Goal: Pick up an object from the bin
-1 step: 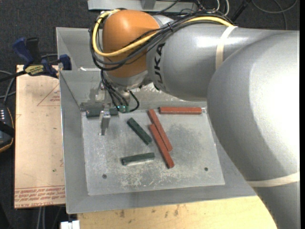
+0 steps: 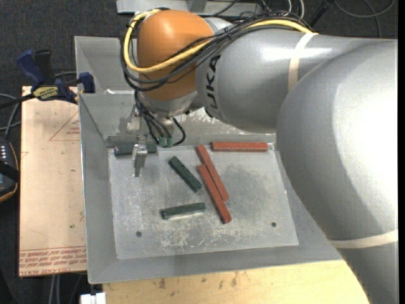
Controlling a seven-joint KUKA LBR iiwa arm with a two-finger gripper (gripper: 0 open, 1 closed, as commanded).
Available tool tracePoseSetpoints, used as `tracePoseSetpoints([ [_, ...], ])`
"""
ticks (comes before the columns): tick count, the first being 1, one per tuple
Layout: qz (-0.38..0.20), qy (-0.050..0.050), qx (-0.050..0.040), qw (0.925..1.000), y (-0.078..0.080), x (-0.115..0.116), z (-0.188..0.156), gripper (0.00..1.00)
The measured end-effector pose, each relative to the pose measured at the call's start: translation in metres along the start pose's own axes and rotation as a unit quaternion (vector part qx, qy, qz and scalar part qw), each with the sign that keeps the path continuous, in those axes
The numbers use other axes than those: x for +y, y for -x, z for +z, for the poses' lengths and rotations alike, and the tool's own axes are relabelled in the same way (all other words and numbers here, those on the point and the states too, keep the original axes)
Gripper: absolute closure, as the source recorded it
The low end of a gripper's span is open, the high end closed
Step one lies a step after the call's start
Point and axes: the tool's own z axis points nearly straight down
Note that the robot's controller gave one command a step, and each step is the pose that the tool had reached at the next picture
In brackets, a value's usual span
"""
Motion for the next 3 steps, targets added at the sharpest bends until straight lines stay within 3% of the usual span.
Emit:
tracePoseSetpoints([
  [1, 0.051, 0.001, -0.0027, 0.9987, 0.007, -0.007, 0.022, 0.00],
  [2, 0.051, 0.000, -0.0008, 0.9987, 0.009, -0.009, 0.070, 0.00],
  [3, -0.123, 0.003, -0.0096, 0.9923, 0.019, -0.010, 0.095, 1.00],
])
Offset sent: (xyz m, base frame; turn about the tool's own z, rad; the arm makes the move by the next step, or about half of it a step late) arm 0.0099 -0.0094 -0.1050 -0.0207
